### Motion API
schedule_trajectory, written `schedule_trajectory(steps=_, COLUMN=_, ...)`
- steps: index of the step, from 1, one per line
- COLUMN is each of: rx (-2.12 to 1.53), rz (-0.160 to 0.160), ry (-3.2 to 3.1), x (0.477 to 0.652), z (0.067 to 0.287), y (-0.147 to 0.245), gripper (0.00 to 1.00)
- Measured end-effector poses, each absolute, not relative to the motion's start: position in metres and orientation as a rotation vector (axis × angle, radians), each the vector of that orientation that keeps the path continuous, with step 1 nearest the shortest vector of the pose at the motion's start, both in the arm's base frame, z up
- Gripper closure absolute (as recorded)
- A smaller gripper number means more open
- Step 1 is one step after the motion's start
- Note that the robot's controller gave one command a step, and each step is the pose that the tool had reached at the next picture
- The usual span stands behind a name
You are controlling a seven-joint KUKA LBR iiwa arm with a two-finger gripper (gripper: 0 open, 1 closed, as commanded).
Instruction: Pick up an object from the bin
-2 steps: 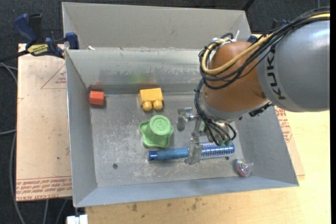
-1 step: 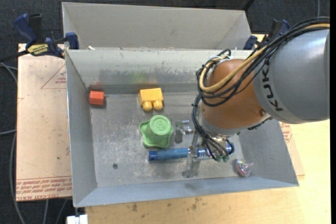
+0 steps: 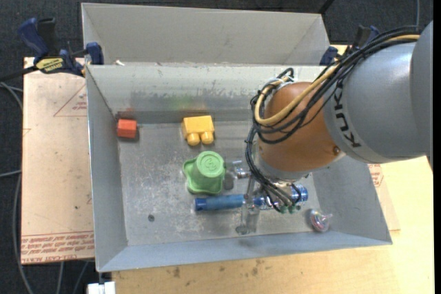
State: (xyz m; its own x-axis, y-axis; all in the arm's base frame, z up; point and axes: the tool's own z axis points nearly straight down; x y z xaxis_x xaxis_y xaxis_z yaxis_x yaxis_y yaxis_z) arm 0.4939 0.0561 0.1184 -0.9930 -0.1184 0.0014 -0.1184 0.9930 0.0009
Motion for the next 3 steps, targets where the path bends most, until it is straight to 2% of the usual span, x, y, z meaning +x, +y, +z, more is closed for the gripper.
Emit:
schedule_trajectory(steps=1, rx=-0.042, rz=-0.004, ry=-3.152, x=0.4832, z=0.0709, y=0.0507, gripper=0.00)
schedule_trajectory(steps=2, rx=-0.045, rz=-0.006, ry=-3.158, x=0.4851, z=0.0715, y=0.0510, gripper=0.00)
schedule_trajectory(steps=3, rx=-0.045, rz=-0.006, ry=-3.154, x=0.4838, z=0.0710, y=0.0510, gripper=1.00)
